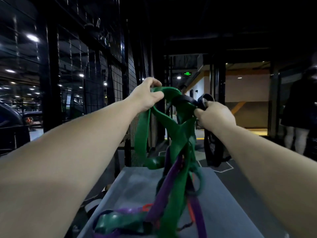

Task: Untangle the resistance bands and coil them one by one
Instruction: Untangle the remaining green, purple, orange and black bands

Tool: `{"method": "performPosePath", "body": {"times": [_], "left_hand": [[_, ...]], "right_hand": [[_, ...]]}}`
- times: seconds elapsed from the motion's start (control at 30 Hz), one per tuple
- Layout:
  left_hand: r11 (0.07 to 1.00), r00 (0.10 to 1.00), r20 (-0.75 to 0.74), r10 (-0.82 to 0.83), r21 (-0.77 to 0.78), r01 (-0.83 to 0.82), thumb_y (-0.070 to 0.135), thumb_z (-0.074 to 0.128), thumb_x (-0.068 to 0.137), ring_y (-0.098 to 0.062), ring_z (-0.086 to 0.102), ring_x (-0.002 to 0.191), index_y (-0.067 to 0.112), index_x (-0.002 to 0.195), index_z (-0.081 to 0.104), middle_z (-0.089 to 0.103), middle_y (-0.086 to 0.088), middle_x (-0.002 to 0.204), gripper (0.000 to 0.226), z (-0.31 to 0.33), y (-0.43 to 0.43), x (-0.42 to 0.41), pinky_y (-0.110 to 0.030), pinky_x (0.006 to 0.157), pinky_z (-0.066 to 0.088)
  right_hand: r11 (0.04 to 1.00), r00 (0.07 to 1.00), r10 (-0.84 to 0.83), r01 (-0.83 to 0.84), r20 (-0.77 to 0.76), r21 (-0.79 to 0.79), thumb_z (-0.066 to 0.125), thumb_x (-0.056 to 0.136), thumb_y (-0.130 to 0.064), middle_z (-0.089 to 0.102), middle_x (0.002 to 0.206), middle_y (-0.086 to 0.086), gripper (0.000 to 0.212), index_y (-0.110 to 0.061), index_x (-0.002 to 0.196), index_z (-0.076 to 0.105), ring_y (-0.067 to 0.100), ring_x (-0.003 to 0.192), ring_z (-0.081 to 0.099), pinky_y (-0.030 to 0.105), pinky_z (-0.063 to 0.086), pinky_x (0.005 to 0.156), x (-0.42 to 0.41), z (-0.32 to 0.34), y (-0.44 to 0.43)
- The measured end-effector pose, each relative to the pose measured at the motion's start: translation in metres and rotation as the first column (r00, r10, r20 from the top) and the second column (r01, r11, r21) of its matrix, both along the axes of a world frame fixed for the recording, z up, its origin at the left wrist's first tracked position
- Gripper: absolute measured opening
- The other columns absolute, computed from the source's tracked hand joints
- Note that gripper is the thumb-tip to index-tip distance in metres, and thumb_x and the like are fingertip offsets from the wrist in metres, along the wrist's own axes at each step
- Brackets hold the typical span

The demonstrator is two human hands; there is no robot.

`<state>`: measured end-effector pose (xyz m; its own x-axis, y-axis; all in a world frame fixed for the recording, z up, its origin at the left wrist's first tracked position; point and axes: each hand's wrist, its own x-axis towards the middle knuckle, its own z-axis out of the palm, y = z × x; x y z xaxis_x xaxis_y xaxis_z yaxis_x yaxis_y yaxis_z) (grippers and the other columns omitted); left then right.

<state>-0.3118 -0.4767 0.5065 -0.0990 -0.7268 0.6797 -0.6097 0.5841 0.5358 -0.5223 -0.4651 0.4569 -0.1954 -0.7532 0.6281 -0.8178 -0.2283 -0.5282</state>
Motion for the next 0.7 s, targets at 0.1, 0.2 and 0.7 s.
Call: {"method": "performPosePath", "body": {"times": [0.1, 0.2, 0.7], "left_hand": [[1.0, 1.0, 0.019, -0.01, -0.019, 0.01, 0.03, 0.058, 0.093, -0.016, 0.059, 0.088, 0.023, 0.127, 0.044, 0.061, -0.002, 0.11, 0.038, 0.006, 0.004, 0.0, -0.024, 0.069, 0.046], [0.998, 0.995, 0.101, -0.022, 0.064, 0.015, 0.032, 0.062, 0.093, -0.016, 0.063, 0.089, 0.022, 0.13, 0.04, 0.063, -0.001, 0.108, 0.044, -0.01, 0.004, 0.001, -0.021, 0.064, 0.044], [0.928, 0.979, -0.171, -0.115, 0.332, 0.167, 0.017, 0.074, 0.082, -0.023, 0.055, 0.11, 0.025, 0.117, 0.044, 0.052, -0.006, 0.122, 0.047, -0.079, -0.018, 0.01, -0.038, 0.102, 0.043]], "right_hand": [[0.998, 0.997, 0.056, -0.054, -0.047, 0.042, 0.057, 0.09, -0.041, 0.054, 0.074, -0.004, 0.041, -0.018, 0.125, 0.058, 0.014, 0.064, 0.052, 0.028, 0.041, 0.054, -0.003, 0.008, 0.005], [0.981, 0.983, 0.077, -0.045, -0.167, 0.187, 0.066, 0.087, -0.042, 0.055, 0.082, -0.003, 0.052, -0.019, 0.132, 0.055, 0.015, 0.07, 0.054, 0.03, 0.047, 0.064, -0.004, -0.007, 0.009], [0.932, 0.963, 0.193, -0.121, -0.186, 0.342, 0.076, 0.071, -0.058, 0.06, 0.116, 0.003, 0.074, -0.019, 0.125, 0.044, 0.022, 0.092, 0.057, 0.041, 0.054, 0.082, 0.001, -0.074, 0.004]]}}
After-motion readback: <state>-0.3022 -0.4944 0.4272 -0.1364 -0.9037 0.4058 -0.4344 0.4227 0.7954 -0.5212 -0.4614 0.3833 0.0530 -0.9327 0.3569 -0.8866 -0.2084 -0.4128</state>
